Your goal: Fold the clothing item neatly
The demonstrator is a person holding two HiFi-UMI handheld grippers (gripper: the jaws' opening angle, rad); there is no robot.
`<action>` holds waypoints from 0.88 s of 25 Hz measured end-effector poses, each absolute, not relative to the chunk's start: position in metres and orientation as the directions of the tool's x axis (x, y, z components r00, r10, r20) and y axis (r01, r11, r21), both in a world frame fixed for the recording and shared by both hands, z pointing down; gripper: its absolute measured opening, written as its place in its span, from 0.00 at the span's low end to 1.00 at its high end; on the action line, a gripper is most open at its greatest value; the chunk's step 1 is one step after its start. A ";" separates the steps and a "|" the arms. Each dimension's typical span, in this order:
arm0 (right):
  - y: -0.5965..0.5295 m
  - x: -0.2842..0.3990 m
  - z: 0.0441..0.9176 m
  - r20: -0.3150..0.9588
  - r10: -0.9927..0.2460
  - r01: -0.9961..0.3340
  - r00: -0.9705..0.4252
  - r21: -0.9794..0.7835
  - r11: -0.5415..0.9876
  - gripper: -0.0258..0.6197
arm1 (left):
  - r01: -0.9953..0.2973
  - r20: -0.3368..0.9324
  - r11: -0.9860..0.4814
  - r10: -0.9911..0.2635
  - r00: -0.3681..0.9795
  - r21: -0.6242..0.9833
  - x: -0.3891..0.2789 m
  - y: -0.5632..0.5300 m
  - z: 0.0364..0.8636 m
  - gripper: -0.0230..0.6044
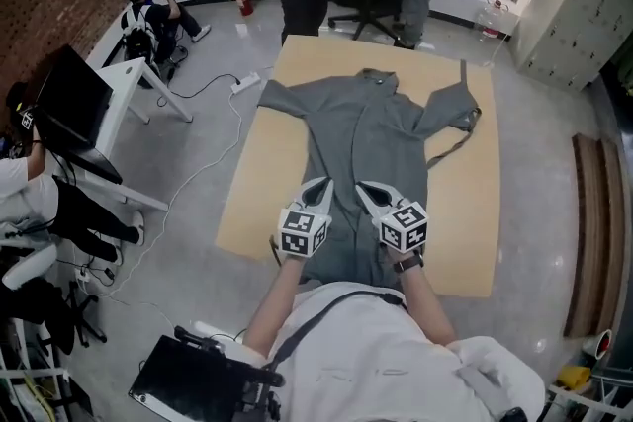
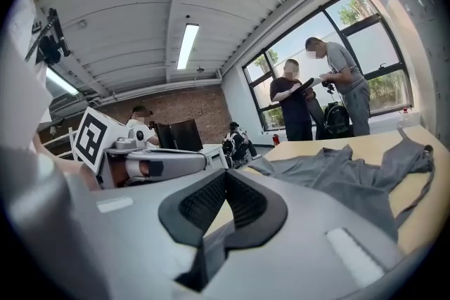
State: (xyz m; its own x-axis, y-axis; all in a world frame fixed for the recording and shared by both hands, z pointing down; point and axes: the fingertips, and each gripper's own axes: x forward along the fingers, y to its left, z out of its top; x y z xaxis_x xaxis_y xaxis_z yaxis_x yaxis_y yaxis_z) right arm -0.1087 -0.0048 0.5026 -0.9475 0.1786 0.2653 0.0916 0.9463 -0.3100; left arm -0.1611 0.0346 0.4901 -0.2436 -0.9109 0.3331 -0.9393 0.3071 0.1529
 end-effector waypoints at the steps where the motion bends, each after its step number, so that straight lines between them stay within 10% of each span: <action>1: -0.011 -0.113 0.501 0.255 0.188 0.103 -0.948 -0.314 0.944 0.05 | -0.940 0.337 0.311 -0.908 -0.250 0.143 -0.163 0.026 0.489 0.04; 22: -0.083 -0.197 0.569 0.370 0.126 -0.044 -0.920 -0.418 0.907 0.05 | -0.813 0.582 0.529 -0.750 -0.315 0.243 -0.325 0.036 0.614 0.04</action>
State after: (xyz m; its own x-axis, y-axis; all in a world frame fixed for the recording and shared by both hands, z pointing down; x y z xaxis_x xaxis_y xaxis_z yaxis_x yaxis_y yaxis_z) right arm -0.1969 -0.0827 0.5690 -0.9203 0.1258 0.3705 -0.0442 0.9073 -0.4181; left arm -0.3252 0.0357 0.6138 -0.3145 -0.7497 0.5823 -0.8129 0.5295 0.2426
